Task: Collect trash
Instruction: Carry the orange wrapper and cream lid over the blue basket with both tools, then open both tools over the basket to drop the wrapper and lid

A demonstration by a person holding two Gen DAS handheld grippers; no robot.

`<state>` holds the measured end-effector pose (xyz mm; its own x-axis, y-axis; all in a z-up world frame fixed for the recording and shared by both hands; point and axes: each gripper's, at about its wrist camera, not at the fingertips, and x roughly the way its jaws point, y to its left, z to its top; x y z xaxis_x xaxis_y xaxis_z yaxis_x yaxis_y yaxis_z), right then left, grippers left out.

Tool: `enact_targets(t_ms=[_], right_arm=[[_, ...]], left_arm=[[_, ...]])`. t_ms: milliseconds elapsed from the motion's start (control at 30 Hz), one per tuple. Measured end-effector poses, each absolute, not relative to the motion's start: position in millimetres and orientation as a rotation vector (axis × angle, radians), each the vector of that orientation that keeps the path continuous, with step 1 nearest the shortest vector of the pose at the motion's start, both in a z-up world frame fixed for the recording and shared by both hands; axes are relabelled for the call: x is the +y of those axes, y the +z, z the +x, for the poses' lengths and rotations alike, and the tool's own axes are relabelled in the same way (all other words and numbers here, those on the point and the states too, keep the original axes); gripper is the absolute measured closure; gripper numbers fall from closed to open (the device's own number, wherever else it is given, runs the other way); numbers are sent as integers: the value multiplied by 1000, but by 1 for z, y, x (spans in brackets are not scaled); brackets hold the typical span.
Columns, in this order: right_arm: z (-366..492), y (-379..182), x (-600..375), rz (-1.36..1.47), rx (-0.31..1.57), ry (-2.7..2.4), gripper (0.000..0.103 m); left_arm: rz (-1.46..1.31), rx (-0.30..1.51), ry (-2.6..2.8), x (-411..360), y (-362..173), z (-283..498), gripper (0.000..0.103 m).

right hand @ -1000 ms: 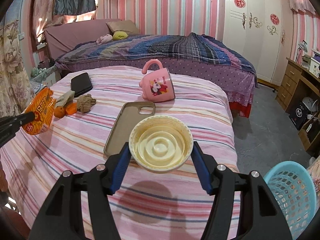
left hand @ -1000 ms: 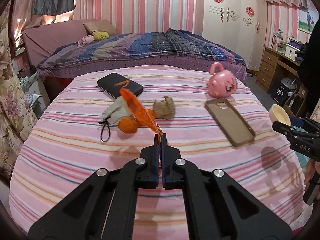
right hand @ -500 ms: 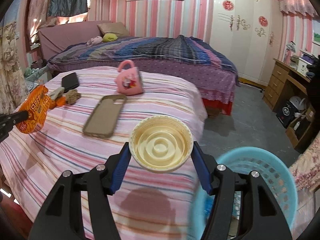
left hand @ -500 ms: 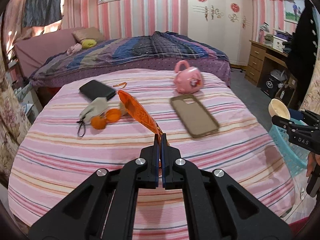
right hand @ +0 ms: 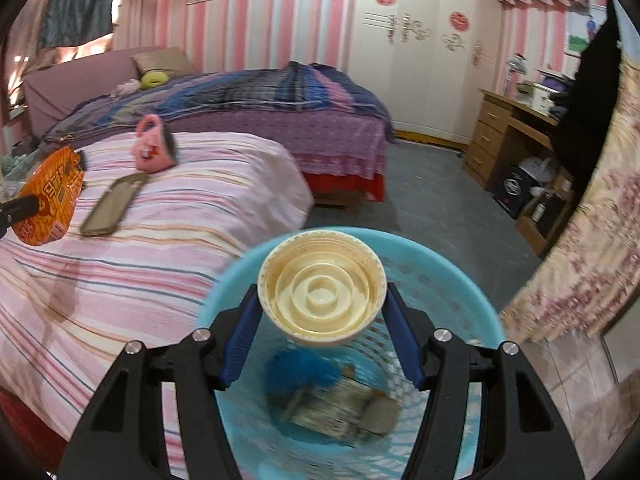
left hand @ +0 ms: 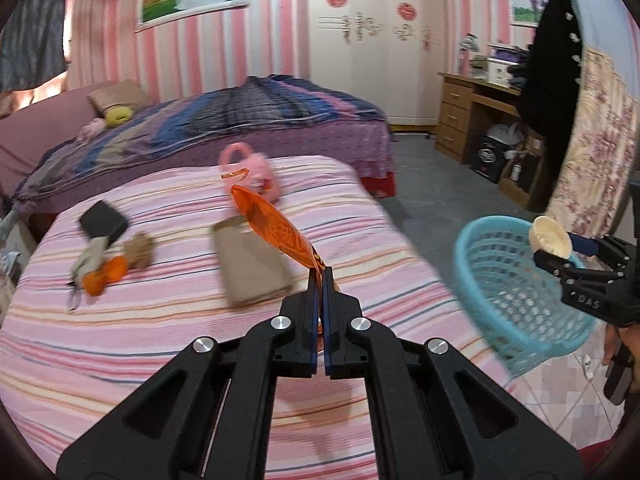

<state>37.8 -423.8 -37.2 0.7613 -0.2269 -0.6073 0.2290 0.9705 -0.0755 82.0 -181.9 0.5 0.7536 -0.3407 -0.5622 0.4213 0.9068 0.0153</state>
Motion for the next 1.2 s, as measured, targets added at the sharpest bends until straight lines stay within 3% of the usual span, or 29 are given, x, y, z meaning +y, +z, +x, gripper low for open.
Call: enact_targets(t_ms=[533, 1033, 1133, 1200], right_arm=[[22, -62, -508, 87, 711, -411, 43], [16, -76, -537, 157, 718, -449, 43], [16, -76, -538, 160, 718, -448, 43], [18, -76, -537, 158, 718, -446, 43]], left_arm=[[237, 574, -630, -323, -16, 61, 103], [255, 636, -706, -373, -49, 59, 102], [254, 649, -692, -370, -52, 63, 85], [244, 636, -664, -363, -51, 65, 55]])
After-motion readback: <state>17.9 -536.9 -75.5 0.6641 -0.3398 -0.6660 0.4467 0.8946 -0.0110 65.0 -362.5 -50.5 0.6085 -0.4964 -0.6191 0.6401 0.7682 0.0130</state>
